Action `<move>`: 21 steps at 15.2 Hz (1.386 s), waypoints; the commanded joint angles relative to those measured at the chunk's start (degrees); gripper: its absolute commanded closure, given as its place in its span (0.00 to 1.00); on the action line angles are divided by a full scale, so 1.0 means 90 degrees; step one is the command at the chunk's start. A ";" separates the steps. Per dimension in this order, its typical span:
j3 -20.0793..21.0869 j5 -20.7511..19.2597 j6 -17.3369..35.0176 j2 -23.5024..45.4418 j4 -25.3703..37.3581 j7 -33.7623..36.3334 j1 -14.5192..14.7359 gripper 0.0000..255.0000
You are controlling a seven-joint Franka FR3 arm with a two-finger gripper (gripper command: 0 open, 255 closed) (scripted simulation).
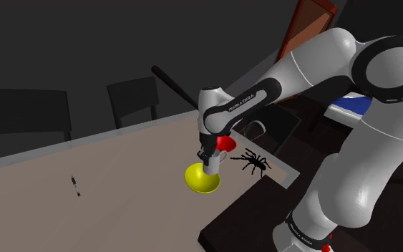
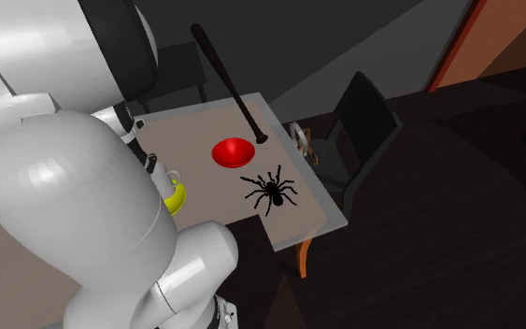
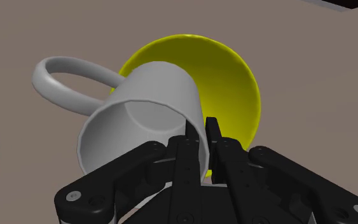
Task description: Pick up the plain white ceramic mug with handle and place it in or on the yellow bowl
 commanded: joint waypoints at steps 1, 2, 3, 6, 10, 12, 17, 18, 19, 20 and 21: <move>-0.0002 0.0000 0.0204 0.0154 -0.0046 0.0000 -0.0003 1.00; -0.0003 0.0001 0.0294 0.0230 -0.0061 0.0001 -0.0003 1.00; -0.0003 0.0001 0.0384 0.0306 -0.0074 0.0002 -0.0003 1.00; -0.0003 0.0003 0.0641 0.0532 -0.0105 0.0005 -0.0005 1.00; -0.0003 0.0003 0.0641 0.0533 -0.0104 0.0005 -0.0005 1.00; -0.0003 0.0003 0.0641 0.0533 -0.0104 0.0005 -0.0005 1.00; -0.0003 0.0003 0.0641 0.0534 -0.0104 0.0005 -0.0005 0.00; -0.0003 0.0003 0.0641 0.0534 -0.0104 0.0005 -0.0005 0.00; -0.0003 0.0003 0.0641 0.0534 -0.0103 0.0005 -0.0004 0.00; 0.0000 0.0005 0.0408 0.0372 -0.0032 0.0005 -0.0001 0.00; 0.0003 0.0007 0.0175 0.0221 0.0049 0.0005 0.0003 0.00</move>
